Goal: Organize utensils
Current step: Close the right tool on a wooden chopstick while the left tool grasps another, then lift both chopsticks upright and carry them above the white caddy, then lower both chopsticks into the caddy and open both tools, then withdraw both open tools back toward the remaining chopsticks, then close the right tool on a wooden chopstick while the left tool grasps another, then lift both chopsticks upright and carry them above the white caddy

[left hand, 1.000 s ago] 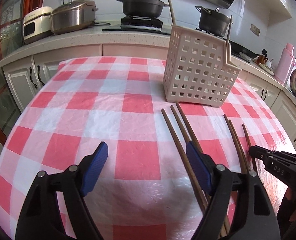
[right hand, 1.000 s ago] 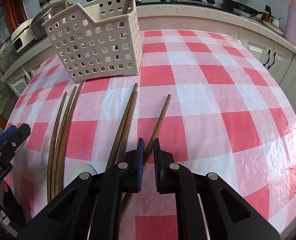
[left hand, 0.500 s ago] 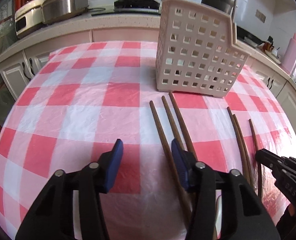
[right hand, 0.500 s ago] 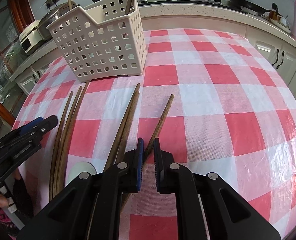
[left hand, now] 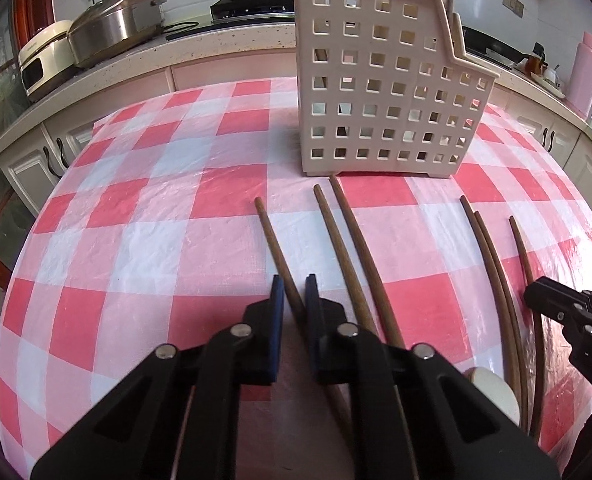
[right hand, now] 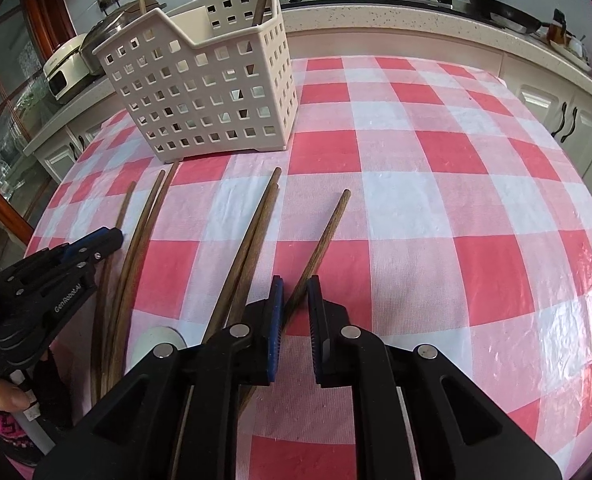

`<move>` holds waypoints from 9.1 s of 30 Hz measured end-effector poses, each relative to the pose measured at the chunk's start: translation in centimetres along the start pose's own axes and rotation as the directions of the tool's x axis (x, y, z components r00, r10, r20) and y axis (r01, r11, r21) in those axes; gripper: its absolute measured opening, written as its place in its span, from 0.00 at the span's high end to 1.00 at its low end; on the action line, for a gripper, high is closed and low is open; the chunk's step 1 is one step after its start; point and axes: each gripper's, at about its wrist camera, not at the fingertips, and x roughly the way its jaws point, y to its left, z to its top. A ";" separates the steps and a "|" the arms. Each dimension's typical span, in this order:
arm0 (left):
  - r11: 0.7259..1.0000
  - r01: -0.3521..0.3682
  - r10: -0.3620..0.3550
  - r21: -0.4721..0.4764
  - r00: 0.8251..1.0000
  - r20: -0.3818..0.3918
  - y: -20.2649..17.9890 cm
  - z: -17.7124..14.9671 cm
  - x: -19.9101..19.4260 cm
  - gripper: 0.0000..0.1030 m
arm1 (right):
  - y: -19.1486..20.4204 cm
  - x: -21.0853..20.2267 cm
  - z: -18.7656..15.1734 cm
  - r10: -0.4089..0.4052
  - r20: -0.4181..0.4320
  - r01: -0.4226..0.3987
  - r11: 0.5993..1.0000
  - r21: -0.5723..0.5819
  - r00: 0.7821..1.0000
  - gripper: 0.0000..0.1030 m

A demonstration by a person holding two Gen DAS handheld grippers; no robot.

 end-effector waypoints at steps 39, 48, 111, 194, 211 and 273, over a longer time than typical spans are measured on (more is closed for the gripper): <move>0.990 0.132 -0.111 -0.039 0.934 0.340 3.6 -2.0 -15.6 0.94 | 3.3 -12.9 -1.2 0.053 0.327 -0.050 0.999 -0.018 0.943 0.94; 0.992 0.123 -0.106 -0.012 0.903 0.417 3.1 -3.3 -19.6 0.94 | 4.0 -15.9 -2.4 0.055 0.389 -0.043 0.998 -0.039 0.920 0.94; 0.979 0.198 -0.188 0.045 0.796 0.575 0.5 24.0 -19.0 0.94 | 4.4 -12.5 21.5 0.103 0.542 -0.074 0.994 -0.075 0.834 0.94; 0.999 0.020 -0.004 -0.046 0.945 0.326 5.2 -4.7 -10.0 0.05 | 2.4 -1.8 -1.9 0.001 0.100 -0.003 1.000 0.020 0.995 0.65; 0.997 0.055 -0.039 -0.048 0.957 0.286 5.8 -4.4 -8.3 0.05 | 4.2 1.0 0.5 -0.103 0.045 0.105 0.993 -0.054 0.994 0.81; 0.995 0.097 -0.094 -0.022 0.988 0.122 1.6 0.6 -4.8 0.94 | 0.3 -2.4 -0.2 0.034 0.142 -0.039 0.999 0.037 0.989 0.93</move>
